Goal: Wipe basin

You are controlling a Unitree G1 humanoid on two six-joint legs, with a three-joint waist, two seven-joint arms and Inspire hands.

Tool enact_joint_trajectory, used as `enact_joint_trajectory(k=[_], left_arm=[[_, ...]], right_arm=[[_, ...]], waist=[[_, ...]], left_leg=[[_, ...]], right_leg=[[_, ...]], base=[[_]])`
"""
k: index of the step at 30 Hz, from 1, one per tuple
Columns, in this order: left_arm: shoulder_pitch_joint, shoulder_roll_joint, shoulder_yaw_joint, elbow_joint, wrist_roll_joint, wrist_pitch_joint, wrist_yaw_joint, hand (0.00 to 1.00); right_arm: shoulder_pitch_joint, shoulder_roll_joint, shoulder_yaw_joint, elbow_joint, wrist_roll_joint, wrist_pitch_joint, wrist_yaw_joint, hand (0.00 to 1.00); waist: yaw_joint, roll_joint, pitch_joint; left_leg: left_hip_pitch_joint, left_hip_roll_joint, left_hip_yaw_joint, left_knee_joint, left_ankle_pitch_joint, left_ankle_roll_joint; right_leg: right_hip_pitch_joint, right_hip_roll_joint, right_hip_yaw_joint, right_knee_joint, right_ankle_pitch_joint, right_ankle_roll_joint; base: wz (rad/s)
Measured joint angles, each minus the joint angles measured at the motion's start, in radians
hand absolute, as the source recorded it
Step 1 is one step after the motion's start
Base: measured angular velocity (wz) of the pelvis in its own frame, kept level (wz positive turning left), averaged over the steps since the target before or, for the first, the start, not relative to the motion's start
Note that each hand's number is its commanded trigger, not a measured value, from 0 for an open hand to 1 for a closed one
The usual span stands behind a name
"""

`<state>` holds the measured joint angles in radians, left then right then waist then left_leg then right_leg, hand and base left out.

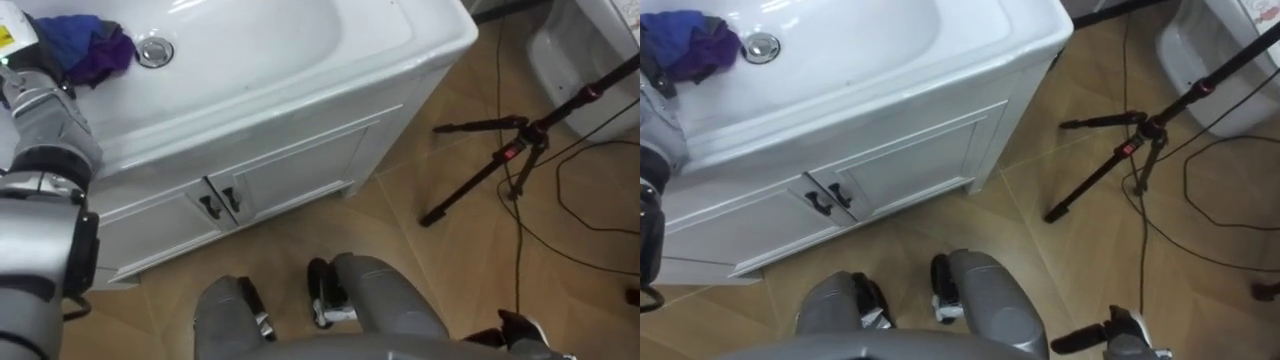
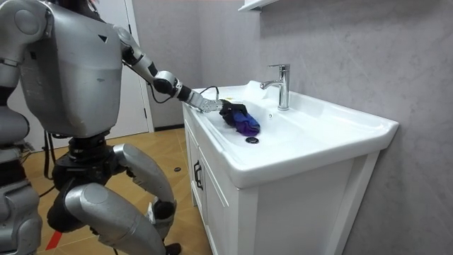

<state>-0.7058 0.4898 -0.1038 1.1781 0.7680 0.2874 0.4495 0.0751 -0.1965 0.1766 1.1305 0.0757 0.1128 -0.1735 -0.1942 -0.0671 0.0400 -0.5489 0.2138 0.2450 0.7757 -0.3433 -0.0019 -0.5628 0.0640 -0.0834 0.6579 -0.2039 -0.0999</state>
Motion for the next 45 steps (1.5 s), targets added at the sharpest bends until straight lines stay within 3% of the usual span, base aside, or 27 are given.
enact_joint_trajectory(k=[3,5,7,13,16,22,28,34,38,45], left_arm=[[-0.007,-0.002,-0.059,0.0,-0.018,0.0,0.013,1.0],[-0.022,-0.019,-0.085,0.0,-0.023,-0.001,0.024,1.0],[-0.025,-0.034,-0.104,-0.005,-0.022,-0.001,0.028,1.0],[-0.037,-0.092,-0.16,-0.04,-0.032,-0.029,0.013,1.0],[-0.042,-0.102,-0.167,-0.043,-0.032,-0.034,0.007,1.0],[-0.042,-0.136,-0.177,-0.068,-0.071,-0.036,0.018,1.0],[-0.046,-0.186,-0.215,-0.097,-0.091,-0.073,0.02,1.0],[-0.05,-0.179,-0.213,-0.097,-0.147,-0.075,0.02,1.0],[-0.054,-0.176,-0.213,-0.097,-0.147,-0.095,0.025,1.0],[-0.058,-0.175,-0.213,-0.097,-0.148,-0.118,0.039,1.0]], right_arm=[[-0.011,-0.004,0.017,-0.003,0.013,-0.011,0.0,0.0],[-0.032,-0.004,0.036,0.007,0.016,-0.015,0.003,0.0],[-0.056,-0.004,0.037,0.035,0.007,-0.025,0.004,0.0],[-0.064,-0.004,0.042,0.037,-0.003,-0.029,0.025,0.0],[-0.065,-0.004,0.043,0.037,-0.003,-0.03,0.033,0.0],[-0.076,-0.004,0.042,0.051,-0.001,-0.034,0.055,0.0],[-0.075,-0.005,0.061,0.07,-0.002,-0.033,0.09,0.0],[-0.07,-0.013,0.076,0.073,0.011,-0.03,0.104,0.0],[-0.07,-0.051,0.076,0.074,0.017,-0.035,0.104,0.0],[-0.056,-0.058,0.075,0.074,0.006,-0.037,0.113,0.0]], waist=[[-0.022,-0.001,0.0024],[-0.041,-0.003,0.0125],[-0.058,0.001,0.0163],[-0.082,0.002,0.0163],[-0.094,0.003,0.0164],[-0.122,0.017,0.0209],[-0.142,0.03,0.0209],[-0.158,0.037,0.0203],[-0.16,0.05,0.0199],[-0.16,0.051,0.02]], left_leg=[[-0.002,0.001,0.008,-0.001,0.0,0.0],[-0.003,0.001,0.01,-0.001,-0.001,0.001],[-0.005,0.001,0.016,-0.002,-0.002,0.003],[0.003,0.001,0.033,-0.005,-0.004,0.008],[0.013,0.002,0.055,-0.013,-0.004,0.009],[0.019,-0.001,0.071,-0.014,-0.001,0.013],[0.043,0.0,0.108,-0.017,-0.004,0.031],[0.05,0.0,0.126,-0.02,-0.01,0.038],[0.042,-0.002,0.136,-0.016,-0.009,0.038],[0.036,-0.002,0.139,-0.011,-0.009,0.038]], right_leg=[[-0.006,-0.003,0.0,0.001,0.006,0.006],[-0.006,-0.007,-0.002,0.001,0.007,0.007],[-0.008,-0.012,-0.001,0.001,0.004,0.013],[-0.008,-0.02,-0.001,0.0,0.003,0.017],[-0.008,-0.029,0.001,0.001,0.002,0.02],[-0.015,-0.04,0.003,0.006,-0.006,0.035],[-0.016,-0.045,0.023,0.029,-0.015,0.035],[-0.024,-0.049,0.033,0.042,-0.03,0.035],[-0.039,-0.06,0.032,0.057,-0.029,0.038],[-0.051,-0.063,0.032,0.072,-0.036,0.039]], base=[[0.0],[0.04],[0.04],[-0.05],[-0.05],[0.03],[-0.08],[-0.02],[0.04],[0.0]])
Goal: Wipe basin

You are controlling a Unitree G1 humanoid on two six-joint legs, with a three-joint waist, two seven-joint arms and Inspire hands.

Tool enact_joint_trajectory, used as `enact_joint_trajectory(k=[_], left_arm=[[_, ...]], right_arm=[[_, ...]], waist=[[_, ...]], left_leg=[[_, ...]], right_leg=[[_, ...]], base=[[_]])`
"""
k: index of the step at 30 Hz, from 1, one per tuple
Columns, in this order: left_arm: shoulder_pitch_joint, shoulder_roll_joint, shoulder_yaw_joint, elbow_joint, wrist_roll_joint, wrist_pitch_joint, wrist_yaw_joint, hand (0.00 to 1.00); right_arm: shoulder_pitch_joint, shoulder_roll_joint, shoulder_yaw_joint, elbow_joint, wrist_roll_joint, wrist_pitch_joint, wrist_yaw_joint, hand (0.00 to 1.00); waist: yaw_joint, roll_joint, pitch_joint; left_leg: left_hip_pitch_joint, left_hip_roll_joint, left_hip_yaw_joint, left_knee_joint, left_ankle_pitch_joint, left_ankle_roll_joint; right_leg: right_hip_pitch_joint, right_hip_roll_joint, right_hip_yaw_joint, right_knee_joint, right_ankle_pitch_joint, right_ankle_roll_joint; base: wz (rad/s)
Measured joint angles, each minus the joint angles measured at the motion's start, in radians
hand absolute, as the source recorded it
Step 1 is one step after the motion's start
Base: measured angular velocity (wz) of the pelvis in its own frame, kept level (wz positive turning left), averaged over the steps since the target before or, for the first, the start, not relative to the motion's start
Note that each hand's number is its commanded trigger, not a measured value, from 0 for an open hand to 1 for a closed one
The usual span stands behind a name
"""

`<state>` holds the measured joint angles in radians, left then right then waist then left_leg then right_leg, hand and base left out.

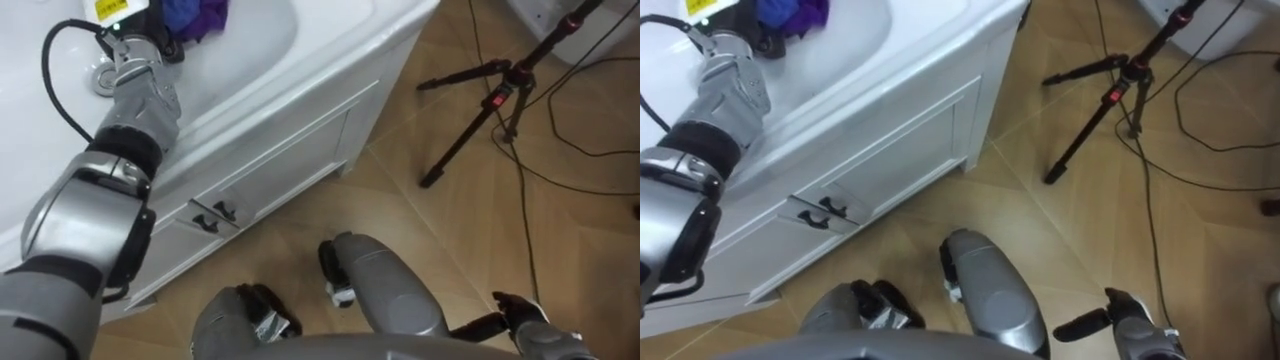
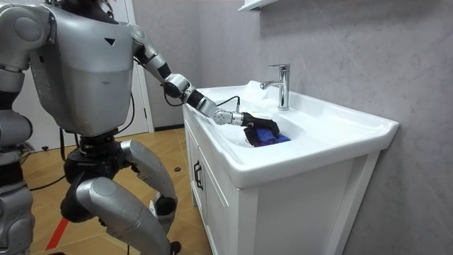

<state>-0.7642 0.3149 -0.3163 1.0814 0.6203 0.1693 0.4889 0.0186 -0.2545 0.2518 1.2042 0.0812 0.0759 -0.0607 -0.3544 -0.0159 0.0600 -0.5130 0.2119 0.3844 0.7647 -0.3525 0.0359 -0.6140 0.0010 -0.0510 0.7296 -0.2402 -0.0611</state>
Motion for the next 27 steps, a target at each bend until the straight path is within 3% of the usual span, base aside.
enact_joint_trajectory(k=[9,14,21,25,27], left_arm=[[0.0,0.018,0.012,0.02,-0.042,-0.03,-0.019,1.0],[0.005,0.028,0.039,0.056,-0.039,-0.067,-0.032,1.0],[0.057,0.067,0.063,0.067,-0.018,-0.108,-0.048,1.0],[0.126,0.116,0.094,0.068,-0.016,-0.124,-0.06,1.0],[0.144,0.134,0.099,0.094,0.004,-0.124,-0.074,1.0]], right_arm=[[-0.009,-0.005,-0.002,-0.011,-0.019,0.008,0.014,0.0],[-0.016,-0.005,-0.004,-0.007,-0.05,0.013,0.009,0.0],[-0.015,-0.005,-0.04,-0.002,-0.057,0.013,0.009,0.0],[-0.015,-0.006,-0.041,-0.003,-0.091,0.009,0.009,0.0],[-0.01,-0.007,-0.04,0.005,-0.09,0.01,0.008,0.0]], waist=[[0.005,-0.002,0.0003],[0.011,-0.008,0.0032],[0.058,-0.009,0.0008],[0.078,-0.008,-0.0141],[0.096,-0.004,-0.0171]], left_leg=[[0.019,0.002,0.024,-0.01,0.001,-0.001],[0.03,0.0,0.025,-0.01,0.002,-0.003],[0.044,-0.001,0.031,-0.016,0.006,-0.014],[0.052,-0.012,0.025,-0.035,0.013,-0.025],[0.062,-0.01,0.018,-0.038,0.014,-0.027]], right_leg=[[0.008,0.003,0.019,0.004,0.0,-0.002],[0.018,0.004,0.019,0.006,-0.001,0.0],[0.021,0.005,0.017,0.007,-0.002,-0.004],[0.024,0.006,0.018,0.006,-0.005,-0.013],[0.039,0.011,0.016,-0.001,-0.004,-0.022]], base=[[-0.05],[-0.01],[-0.08],[-0.01],[-0.02]])
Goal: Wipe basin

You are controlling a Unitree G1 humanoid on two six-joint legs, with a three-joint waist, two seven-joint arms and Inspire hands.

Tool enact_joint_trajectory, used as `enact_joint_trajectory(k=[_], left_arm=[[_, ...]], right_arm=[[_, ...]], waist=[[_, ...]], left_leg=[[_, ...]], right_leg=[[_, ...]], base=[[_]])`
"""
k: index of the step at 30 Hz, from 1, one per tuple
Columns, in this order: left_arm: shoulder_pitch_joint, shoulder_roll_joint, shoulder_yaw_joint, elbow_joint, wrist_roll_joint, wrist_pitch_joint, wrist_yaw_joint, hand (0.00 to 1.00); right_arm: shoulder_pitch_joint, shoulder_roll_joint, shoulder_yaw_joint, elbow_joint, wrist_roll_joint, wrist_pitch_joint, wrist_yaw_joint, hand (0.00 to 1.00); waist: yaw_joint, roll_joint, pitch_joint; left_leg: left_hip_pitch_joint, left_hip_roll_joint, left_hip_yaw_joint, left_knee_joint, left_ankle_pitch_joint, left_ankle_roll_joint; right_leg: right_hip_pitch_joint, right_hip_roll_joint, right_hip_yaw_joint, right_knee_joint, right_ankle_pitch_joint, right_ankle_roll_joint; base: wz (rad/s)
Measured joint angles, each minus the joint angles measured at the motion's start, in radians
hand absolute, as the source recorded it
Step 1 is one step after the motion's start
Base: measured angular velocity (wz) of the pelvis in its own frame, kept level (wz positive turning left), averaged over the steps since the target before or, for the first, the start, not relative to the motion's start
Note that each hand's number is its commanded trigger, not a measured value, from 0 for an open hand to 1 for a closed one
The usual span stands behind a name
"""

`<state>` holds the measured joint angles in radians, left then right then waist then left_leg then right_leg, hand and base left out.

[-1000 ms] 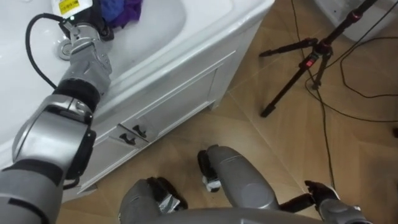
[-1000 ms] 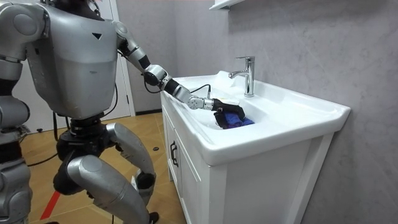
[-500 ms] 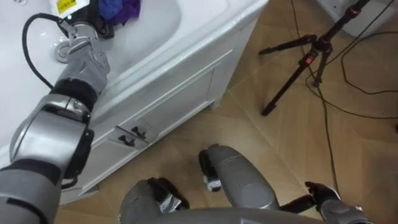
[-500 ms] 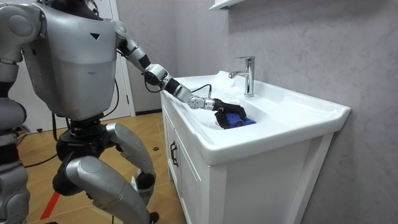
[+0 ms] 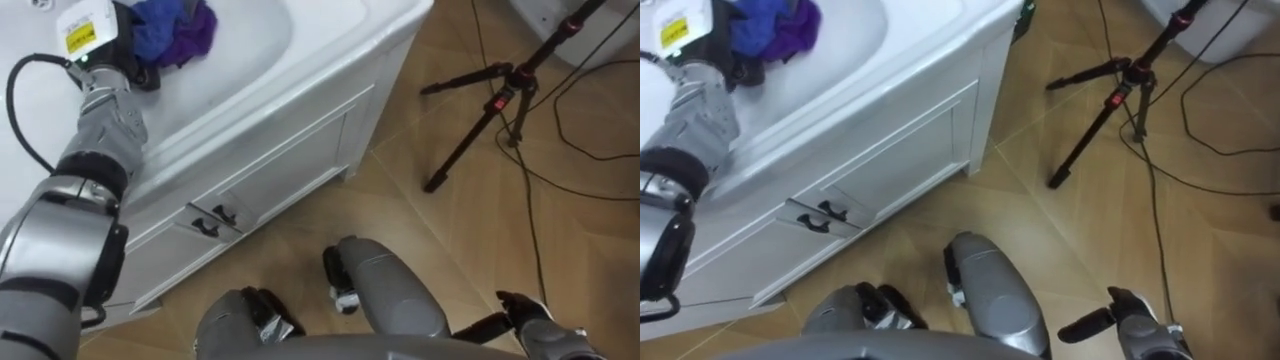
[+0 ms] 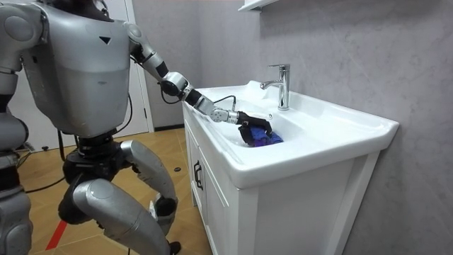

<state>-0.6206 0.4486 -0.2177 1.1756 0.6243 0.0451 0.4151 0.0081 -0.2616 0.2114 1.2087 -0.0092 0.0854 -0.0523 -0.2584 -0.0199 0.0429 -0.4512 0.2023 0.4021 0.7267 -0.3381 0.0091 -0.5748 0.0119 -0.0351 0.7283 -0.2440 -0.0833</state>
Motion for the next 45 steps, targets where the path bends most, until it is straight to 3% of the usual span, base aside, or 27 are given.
enact_joint_trajectory(k=[3,5,7,8,10,13,18,22,31,39,45], left_arm=[[0.053,0.033,0.023,0.015,0.074,-0.003,-0.008,1.0],[0.087,0.038,0.06,0.016,0.115,-0.002,-0.009,1.0],[0.104,0.044,0.062,0.015,0.137,0.001,-0.009,1.0],[0.112,0.047,0.07,0.014,0.164,0.002,-0.008,1.0],[0.122,0.052,0.086,0.014,0.202,0.011,-0.008,1.0],[0.133,0.054,0.087,0.014,0.257,0.039,-0.008,1.0],[0.176,0.073,0.099,0.013,0.35,0.042,-0.014,1.0],[0.217,0.078,0.099,0.011,0.419,0.067,-0.036,1.0],[0.239,0.078,0.097,0.008,0.44,0.087,-0.123,1.0],[0.251,0.079,0.097,-0.022,0.462,0.127,-0.225,1.0],[0.313,0.089,0.117,-0.098,0.501,0.133,-0.278,1.0]], right_arm=[[0.015,0.0,0.0,0.001,-0.021,-0.004,-0.009,0.0],[0.033,0.0,-0.022,-0.001,-0.04,-0.008,-0.02,0.0],[0.039,-0.001,-0.04,-0.002,-0.042,-0.007,-0.026,0.0],[0.048,-0.002,-0.04,0.0,-0.042,-0.005,-0.03,0.0],[0.048,-0.004,-0.049,-0.001,-0.042,-0.003,-0.032,0.0],[0.051,-0.005,-0.072,-0.004,-0.041,-0.002,-0.032,0.0],[0.069,-0.009,-0.09,-0.01,-0.068,-0.006,-0.032,0.0],[0.076,-0.017,-0.133,-0.009,-0.117,-0.007,-0.032,0.0],[0.072,-0.026,-0.161,-0.005,-0.16,-0.01,-0.032,0.0],[0.102,-0.059,-0.211,-0.003,-0.173,0.004,-0.032,0.0],[0.115,-0.07,-0.28,-0.016,-0.2,0.003,-0.034,0.0]], waist=[[0.022,0.002,-0.004],[0.04,0.006,-0.0175],[0.062,0.003,-0.0229],[0.075,0.003,-0.0293],[0.088,0.004,-0.0321],[0.107,0.004,-0.0321],[0.124,0.007,-0.0327],[0.125,0.027,-0.0332],[0.119,0.059,-0.0337],[0.114,0.085,-0.0331],[0.123,0.096,-0.0365]], left_leg=[[0.023,-0.006,-0.025,-0.01,0.005,-0.016],[0.037,-0.009,-0.041,-0.026,0.011,-0.025],[0.046,-0.01,-0.048,-0.034,0.011,-0.026],[0.046,-0.008,-0.054,-0.036,0.012,-0.028],[0.046,-0.009,-0.065,-0.037,0.015,-0.032],[0.062,-0.012,-0.079,-0.048,0.019,-0.04],[0.105,-0.018,-0.081,-0.068,0.018,-0.049],[0.153,-0.023,-0.082,-0.093,0.024,-0.054],[0.197,-0.027,-0.085,-0.087,0.027,-0.066],[0.237,-0.052,-0.1,-0.111,0.036,-0.068],[0.258,-0.054,-0.106,-0.109,0.037,-0.068]], right_leg=[[0.034,0.006,-0.009,-0.008,-0.006,-0.013],[0.055,0.005,-0.023,-0.02,-0.012,-0.019],[0.066,0.007,-0.028,-0.024,-0.015,-0.024],[0.069,0.008,-0.034,-0.026,-0.018,-0.028],[0.074,0.009,-0.039,-0.026,-0.021,-0.033],[0.096,0.009,-0.05,-0.034,-0.024,-0.039],[0.131,0.01,-0.048,-0.038,-0.032,-0.052],[0.178,0.011,-0.048,-0.054,-0.042,-0.054],[0.219,0.008,-0.05,-0.049,-0.067,-0.057],[0.257,-0.013,-0.06,-0.049,-0.094,-0.052],[0.287,-0.013,-0.059,-0.051,-0.11,-0.059]], base=[[0.06],[0.15],[0.07],[0.12],[0.11],[0.08],[0.0],[0.0],[0.0],[0.07],[0.01]])
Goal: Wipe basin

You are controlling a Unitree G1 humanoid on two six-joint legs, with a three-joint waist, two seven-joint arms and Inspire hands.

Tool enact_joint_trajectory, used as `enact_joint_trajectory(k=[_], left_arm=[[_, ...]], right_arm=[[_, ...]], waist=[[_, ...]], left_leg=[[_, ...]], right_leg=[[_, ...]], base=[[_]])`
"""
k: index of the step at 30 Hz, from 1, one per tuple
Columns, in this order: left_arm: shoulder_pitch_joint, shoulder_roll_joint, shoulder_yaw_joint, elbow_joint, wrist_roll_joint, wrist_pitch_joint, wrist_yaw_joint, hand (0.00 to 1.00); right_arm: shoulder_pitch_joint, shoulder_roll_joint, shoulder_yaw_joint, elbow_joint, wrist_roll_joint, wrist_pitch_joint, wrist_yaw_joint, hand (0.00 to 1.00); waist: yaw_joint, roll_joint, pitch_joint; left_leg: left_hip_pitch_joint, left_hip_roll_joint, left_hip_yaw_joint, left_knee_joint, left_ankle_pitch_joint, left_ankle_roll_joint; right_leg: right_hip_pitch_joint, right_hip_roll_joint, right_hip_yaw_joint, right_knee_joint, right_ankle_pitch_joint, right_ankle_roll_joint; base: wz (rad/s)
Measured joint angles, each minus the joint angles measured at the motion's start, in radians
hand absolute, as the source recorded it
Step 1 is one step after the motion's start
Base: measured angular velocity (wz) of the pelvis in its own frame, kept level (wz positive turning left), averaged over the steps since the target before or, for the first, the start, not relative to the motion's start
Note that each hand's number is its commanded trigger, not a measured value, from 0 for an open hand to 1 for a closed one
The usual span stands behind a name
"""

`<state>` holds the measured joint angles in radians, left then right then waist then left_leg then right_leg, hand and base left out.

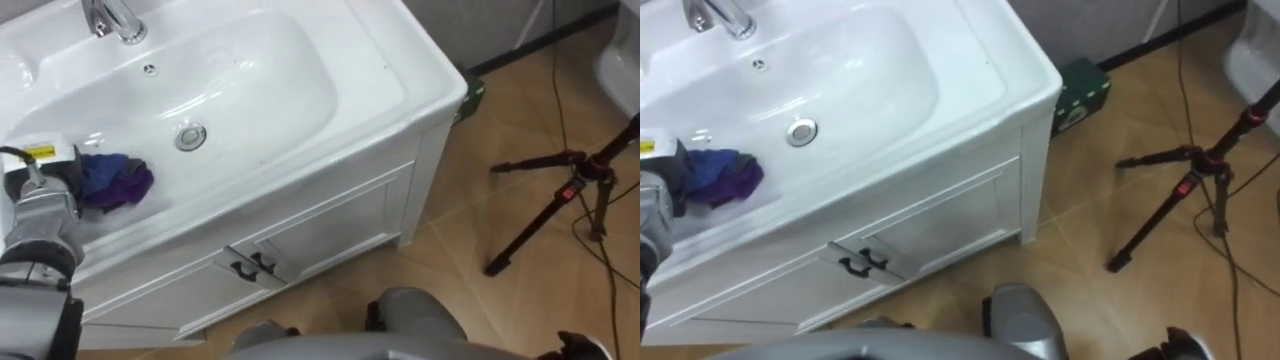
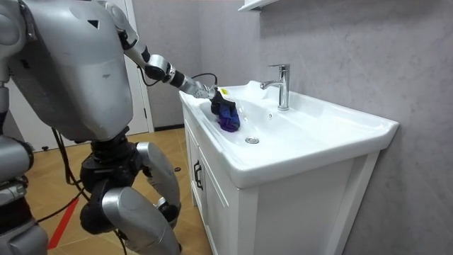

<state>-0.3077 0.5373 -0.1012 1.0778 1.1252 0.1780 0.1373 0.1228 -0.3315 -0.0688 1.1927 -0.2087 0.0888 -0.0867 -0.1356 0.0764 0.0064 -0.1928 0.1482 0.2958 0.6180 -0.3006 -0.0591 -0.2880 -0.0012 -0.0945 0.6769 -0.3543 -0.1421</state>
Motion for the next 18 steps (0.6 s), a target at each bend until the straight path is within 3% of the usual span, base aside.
enact_joint_trajectory(k=[9,15,18], left_arm=[[0.068,-0.001,0.021,-0.07,0.019,0.0,-0.013,1.0],[0.087,-0.026,0.013,-0.111,0.019,0.032,-0.023,1.0],[0.087,-0.059,-0.019,-0.145,0.021,0.045,-0.044,1.0]], right_arm=[[-0.002,-0.021,0.005,-0.027,-0.014,-0.023,-0.001,0.0],[-0.006,-0.02,0.013,-0.029,-0.015,-0.035,0.002,0.0],[-0.026,-0.018,0.04,-0.022,-0.014,-0.04,0.004,0.0]], waist=[[0.005,0.012,-0.0014],[-0.002,-0.006,0.0096],[-0.01,-0.018,0.0174]], left_leg=[[0.039,-0.011,-0.052,-0.004,0.006,-0.004],[0.049,-0.024,-0.055,-0.031,0.01,-0.007],[0.059,-0.033,-0.049,-0.052,0.011,-0.009]], right_leg=[[0.065,0.0,-0.02,-0.021,-0.016,-0.008],[0.066,-0.007,-0.013,-0.021,-0.021,-0.004],[0.066,-0.016,-0.018,-0.02,-0.022,0.0]], base=[[0.08],[0.01],[0.09]])
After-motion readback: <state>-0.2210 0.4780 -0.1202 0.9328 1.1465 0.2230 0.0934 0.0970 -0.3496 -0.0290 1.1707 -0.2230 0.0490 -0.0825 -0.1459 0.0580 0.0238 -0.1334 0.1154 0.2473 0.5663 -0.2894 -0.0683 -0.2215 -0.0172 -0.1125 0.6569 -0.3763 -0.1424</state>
